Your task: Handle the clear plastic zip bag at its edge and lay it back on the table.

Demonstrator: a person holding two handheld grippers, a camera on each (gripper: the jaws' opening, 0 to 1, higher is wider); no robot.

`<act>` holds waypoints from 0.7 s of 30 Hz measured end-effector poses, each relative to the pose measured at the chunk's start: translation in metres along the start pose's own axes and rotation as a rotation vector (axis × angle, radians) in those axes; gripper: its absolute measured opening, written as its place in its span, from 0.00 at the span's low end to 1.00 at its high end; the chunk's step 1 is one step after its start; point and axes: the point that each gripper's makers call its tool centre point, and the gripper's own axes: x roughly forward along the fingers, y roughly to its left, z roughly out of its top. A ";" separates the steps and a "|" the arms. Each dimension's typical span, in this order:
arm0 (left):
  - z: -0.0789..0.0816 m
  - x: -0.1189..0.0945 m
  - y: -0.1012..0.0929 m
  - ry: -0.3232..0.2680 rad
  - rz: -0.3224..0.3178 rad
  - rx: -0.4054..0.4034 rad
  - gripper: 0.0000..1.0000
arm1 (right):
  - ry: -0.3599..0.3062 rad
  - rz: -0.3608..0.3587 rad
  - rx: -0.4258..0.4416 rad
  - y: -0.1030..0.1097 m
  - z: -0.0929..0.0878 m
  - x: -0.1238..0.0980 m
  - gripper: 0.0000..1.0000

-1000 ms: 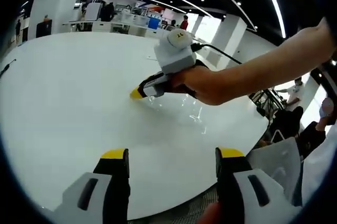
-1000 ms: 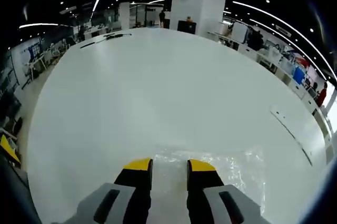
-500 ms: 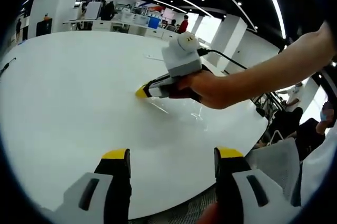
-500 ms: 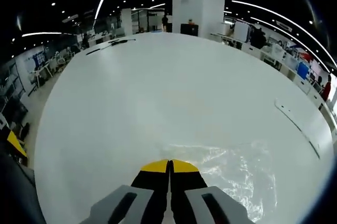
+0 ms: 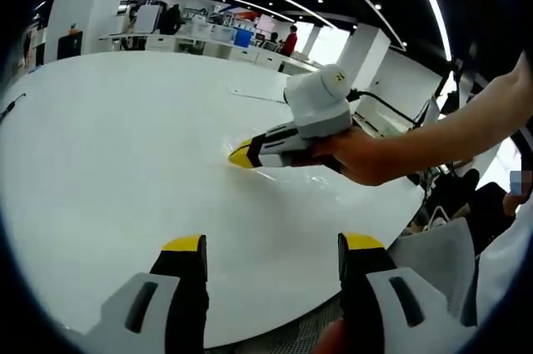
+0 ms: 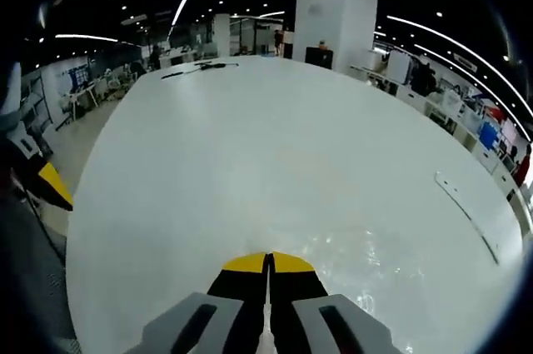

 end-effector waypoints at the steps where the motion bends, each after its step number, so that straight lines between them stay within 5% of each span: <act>1: 0.000 0.000 0.001 0.000 0.002 0.002 0.63 | -0.006 0.004 -0.014 0.004 0.002 -0.005 0.00; 21: 0.004 0.000 0.010 -0.008 0.061 0.062 0.64 | -0.082 0.031 -0.152 0.044 0.020 -0.065 0.00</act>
